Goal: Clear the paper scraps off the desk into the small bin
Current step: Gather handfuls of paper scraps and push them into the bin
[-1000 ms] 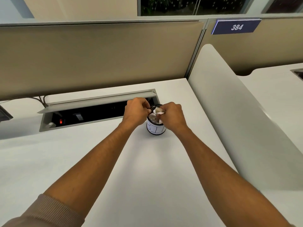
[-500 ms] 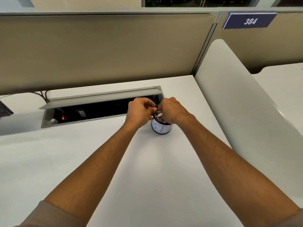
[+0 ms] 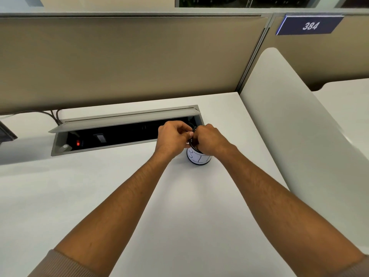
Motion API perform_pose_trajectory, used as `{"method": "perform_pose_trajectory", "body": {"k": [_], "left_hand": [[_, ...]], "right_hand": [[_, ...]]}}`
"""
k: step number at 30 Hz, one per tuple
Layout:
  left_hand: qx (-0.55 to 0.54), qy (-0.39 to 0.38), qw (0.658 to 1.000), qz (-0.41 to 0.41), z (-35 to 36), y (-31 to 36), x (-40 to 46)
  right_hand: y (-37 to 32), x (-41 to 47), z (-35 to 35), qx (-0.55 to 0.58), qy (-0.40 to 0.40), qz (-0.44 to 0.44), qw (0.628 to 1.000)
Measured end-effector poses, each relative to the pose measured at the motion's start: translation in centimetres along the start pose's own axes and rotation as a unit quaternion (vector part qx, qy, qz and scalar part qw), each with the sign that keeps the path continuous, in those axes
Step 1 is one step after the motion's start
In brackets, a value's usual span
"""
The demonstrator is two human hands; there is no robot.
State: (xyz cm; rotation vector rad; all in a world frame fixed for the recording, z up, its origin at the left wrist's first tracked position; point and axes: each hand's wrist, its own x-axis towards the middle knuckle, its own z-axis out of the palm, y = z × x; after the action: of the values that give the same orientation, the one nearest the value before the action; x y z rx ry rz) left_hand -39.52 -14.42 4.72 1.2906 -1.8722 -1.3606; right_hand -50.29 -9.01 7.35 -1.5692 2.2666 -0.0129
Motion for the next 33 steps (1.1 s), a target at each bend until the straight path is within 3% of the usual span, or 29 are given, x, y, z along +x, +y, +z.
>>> {"method": "perform_pose_trajectory", "body": {"k": [15, 24, 33], "left_hand": [[0.066, 0.009, 0.997, 0.038, -0.6, 0.5, -0.3], [0.084, 0.052, 0.994, 0.049, -5.0, 0.5, -4.8], [0.131, 0.054, 0.99, 0.025, -11.8, -4.2, -15.9]], "right_hand": [[0.0, -0.1, -1.1, -0.001, 0.0, -0.006, 1.0], [-0.2, -4.3, -2.6, 0.092, 0.143, -0.002, 0.985], [-3.2, -12.1, 3.0, 0.247, 0.28, -0.004, 0.928]]}}
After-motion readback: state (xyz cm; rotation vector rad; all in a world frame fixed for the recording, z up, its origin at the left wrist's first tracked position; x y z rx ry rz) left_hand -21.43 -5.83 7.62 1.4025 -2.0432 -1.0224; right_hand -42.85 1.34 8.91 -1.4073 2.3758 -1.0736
